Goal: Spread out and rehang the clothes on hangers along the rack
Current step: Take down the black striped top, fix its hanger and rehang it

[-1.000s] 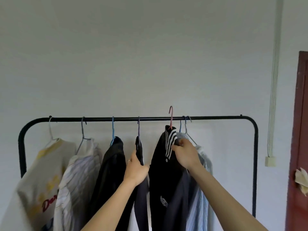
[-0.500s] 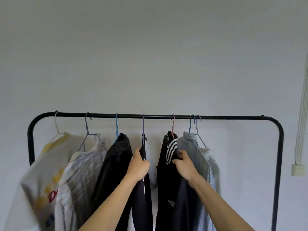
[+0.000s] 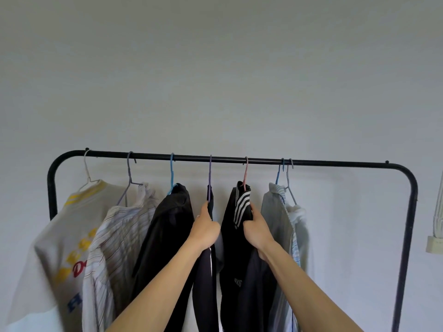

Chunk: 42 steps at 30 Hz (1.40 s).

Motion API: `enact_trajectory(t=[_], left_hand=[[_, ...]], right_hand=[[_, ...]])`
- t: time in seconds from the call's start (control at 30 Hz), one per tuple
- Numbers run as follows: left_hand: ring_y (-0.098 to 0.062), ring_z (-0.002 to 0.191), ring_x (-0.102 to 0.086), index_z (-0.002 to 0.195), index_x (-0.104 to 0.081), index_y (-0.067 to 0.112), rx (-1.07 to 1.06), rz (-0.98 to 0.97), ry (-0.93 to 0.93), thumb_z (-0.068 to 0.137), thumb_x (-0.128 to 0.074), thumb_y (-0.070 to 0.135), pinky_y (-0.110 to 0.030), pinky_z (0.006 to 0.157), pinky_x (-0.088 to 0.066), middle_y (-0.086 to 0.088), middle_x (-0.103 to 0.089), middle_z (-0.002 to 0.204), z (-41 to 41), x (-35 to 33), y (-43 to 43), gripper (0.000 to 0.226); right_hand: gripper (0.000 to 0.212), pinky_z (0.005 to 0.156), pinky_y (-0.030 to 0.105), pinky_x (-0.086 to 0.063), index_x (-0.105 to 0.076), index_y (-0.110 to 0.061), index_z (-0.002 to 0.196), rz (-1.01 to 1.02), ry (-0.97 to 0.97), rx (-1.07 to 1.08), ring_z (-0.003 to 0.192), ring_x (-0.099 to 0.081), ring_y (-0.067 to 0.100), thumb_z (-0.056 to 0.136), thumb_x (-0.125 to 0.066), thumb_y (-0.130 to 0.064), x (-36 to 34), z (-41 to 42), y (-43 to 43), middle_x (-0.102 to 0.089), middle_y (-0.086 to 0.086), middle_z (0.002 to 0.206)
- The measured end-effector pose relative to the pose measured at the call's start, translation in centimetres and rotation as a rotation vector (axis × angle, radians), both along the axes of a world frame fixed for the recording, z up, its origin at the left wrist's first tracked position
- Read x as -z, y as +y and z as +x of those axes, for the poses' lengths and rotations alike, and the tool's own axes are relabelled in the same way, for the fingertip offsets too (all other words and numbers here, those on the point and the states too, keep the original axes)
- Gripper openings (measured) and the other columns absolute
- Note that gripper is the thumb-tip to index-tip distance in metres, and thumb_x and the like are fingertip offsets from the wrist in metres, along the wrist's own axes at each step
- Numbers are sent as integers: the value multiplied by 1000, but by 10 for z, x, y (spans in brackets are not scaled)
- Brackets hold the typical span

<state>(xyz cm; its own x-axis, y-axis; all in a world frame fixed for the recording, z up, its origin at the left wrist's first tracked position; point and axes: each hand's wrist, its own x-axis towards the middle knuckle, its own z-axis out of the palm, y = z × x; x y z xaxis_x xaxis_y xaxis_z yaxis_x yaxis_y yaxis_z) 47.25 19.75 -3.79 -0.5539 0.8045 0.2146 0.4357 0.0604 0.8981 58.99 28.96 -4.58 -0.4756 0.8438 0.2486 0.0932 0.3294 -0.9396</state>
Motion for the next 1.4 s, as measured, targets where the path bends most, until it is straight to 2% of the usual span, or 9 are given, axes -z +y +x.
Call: enact_trajectory(t=[0.17, 0.27, 0.4, 0.53, 0.7, 0.93, 1.1, 1.3, 1.4], left_hand=[[-24, 115, -51, 157, -8, 27, -6, 12, 2, 92, -36, -3, -27, 84, -44, -12, -40, 146, -5, 2, -4, 77], [-22, 112, -52, 157, -5, 27, 0, 13, -11, 90, -35, -5, -19, 67, -44, -11, -36, 151, -3, 3, -4, 80], [-30, 120, -51, 156, -9, 30, -15, 16, -16, 90, -35, -3, -32, 85, -49, -13, -40, 146, -1, 4, -1, 79], [-29, 126, -48, 157, -8, 28, -16, 10, -19, 89, -35, -6, -30, 89, -45, -11, -38, 150, 1, 5, -3, 81], [-20, 105, -52, 157, -9, 29, -15, 37, -35, 91, -35, -5, -18, 64, -41, -10, -43, 143, 3, 3, -7, 79], [-16, 108, -47, 157, -8, 29, -7, 25, -36, 92, -35, -4, -25, 80, -40, -10, -40, 147, 8, 0, -7, 78], [-14, 96, -47, 156, -11, 29, -15, 45, -57, 95, -35, -1, -15, 59, -37, -9, -45, 139, 10, -1, -8, 73], [-14, 98, -43, 156, -11, 28, -12, 28, -50, 91, -34, -5, -17, 60, -36, -10, -44, 140, 12, 0, -6, 77], [-11, 90, -44, 156, -12, 26, -7, 22, -27, 90, -37, -5, -19, 68, -40, -8, -46, 131, 12, 0, -6, 76]], right_hand=[[67, 96, 51, -53, -54, -24, 129, -57, 77, 79, 103, -66, 29, 74, -32, 7, 3, 5, 2, -70, 5, 108], [70, 98, 49, -52, -54, -28, 130, -60, 86, 76, 105, -65, 25, 72, -33, 5, 5, 8, 5, -70, 1, 110], [64, 96, 46, -54, -56, -23, 128, -81, 94, 56, 105, -66, 30, 79, -31, 11, 1, 14, 0, -70, 7, 108], [59, 95, 49, -54, -59, -25, 117, -76, 92, 56, 104, -65, 33, 80, -31, 11, -1, 14, -2, -70, 11, 105], [66, 95, 47, -55, -59, -29, 123, -94, 113, 66, 104, -66, 29, 79, -30, 11, 0, 17, -3, -71, 5, 106], [66, 95, 45, -55, -57, -26, 130, -83, 98, 56, 104, -66, 30, 81, -32, 10, -1, 23, -1, -70, 4, 108], [59, 77, 32, -56, -60, -22, 124, -87, 122, 60, 96, -66, 26, 84, -32, 11, -4, 28, 0, -70, 7, 102], [56, 80, 35, -58, -59, -29, 119, -74, 90, 22, 104, -66, 32, 84, -36, 9, -4, 29, -2, -69, 12, 108], [49, 93, 44, -55, -58, -29, 110, -66, 58, 2, 102, -66, 30, 82, -45, 9, -6, 31, -2, -68, 16, 110]])
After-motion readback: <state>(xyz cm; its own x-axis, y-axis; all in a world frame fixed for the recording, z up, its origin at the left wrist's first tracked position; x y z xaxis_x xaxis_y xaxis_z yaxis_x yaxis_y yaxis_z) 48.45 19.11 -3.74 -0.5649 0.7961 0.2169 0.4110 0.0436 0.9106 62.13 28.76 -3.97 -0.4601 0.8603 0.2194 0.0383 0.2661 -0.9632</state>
